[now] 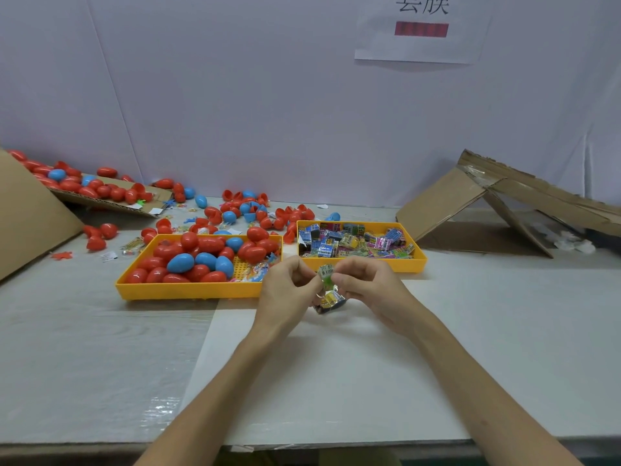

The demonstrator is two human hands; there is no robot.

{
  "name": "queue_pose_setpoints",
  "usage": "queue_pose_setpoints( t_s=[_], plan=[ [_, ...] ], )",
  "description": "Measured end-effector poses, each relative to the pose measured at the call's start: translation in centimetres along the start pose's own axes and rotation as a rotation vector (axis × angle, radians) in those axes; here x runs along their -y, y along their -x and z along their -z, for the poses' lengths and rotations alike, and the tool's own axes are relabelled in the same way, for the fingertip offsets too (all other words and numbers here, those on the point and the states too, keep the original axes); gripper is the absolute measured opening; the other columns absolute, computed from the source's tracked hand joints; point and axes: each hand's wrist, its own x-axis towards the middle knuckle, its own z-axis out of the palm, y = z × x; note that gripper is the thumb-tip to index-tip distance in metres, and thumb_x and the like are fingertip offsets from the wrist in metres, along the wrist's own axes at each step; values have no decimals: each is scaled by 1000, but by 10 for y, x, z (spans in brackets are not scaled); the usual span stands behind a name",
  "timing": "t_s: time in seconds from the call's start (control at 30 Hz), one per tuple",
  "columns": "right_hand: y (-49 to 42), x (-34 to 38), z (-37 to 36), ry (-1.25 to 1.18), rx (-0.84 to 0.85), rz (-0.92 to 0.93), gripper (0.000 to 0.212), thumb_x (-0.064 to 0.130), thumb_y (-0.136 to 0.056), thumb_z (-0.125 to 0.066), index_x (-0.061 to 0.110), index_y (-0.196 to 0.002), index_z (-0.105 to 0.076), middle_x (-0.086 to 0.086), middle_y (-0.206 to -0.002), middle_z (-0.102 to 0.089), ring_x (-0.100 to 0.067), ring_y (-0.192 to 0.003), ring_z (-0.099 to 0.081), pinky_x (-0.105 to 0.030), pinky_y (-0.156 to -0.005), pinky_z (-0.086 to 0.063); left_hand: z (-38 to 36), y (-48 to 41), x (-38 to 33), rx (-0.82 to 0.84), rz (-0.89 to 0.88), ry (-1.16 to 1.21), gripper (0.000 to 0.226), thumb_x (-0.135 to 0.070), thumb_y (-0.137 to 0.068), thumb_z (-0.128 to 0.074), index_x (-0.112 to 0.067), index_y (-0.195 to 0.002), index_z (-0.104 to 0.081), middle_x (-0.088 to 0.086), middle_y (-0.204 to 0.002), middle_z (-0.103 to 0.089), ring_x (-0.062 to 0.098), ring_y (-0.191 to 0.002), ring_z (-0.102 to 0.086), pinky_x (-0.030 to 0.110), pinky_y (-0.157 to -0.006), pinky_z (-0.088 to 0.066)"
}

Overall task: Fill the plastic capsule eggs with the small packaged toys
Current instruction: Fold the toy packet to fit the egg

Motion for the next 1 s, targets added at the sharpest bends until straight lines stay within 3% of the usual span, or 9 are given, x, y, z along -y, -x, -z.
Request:
queue_pose_setpoints(
  t_s=[0.2, 0.37, 0.5, 0.77, 1.0],
  plan=[
    [1, 2, 1, -14, -31, 36, 5, 25, -77, -79, 22, -79, -76, 1, -82, -68, -12, -74, -59, -27, -72, -51, -1, 1, 1, -11, -35, -32, 16, -7, -89, -72, -5, -78, -60, 2, -65, -73, 12, -57, -70, 20, -53, -52],
    [2, 3, 0, -120, 2, -15, 5, 16, -78, -77, 19, -82, -77, 0, -73, -65, -14, -67, -55, -26, -67, -49, -1, 3, -1, -24, -85, -57, 14, -4, -89, -69, -13, -85, -59, 1, -66, -73, 12, -57, -69, 28, -56, -58],
    [1, 4, 0, -188, 21, -120, 20, 16, -78, -74, 14, -97, -80, -8, -94, -74, -20, -84, -67, -31, -80, -55, 0, 4, -3, -74, -128, -61, 17, -4, -90, -68, -17, -92, -59, -1, -66, -72, 11, -56, -69, 27, -55, -58],
    [1, 8, 3, -189, 44, -122, 10, 15, -87, -68, 14, -85, -77, 0, -78, -68, -13, -67, -59, -21, -63, -50, -2, 4, -2, -48, -189, -116, 14, -2, -91, -66, -15, -92, -62, -4, -64, -70, 9, -57, -68, 29, -58, -58],
    [2, 6, 8, -220, 34, -118, 21, 12, -87, -71, 14, -106, -79, -6, -89, -65, -12, -60, -48, -22, -58, -42, 0, 3, 2, -66, -226, -163, 14, -5, -92, -67, -18, -95, -62, -5, -64, -69, 6, -57, -66, 24, -56, -56]
  ],
)
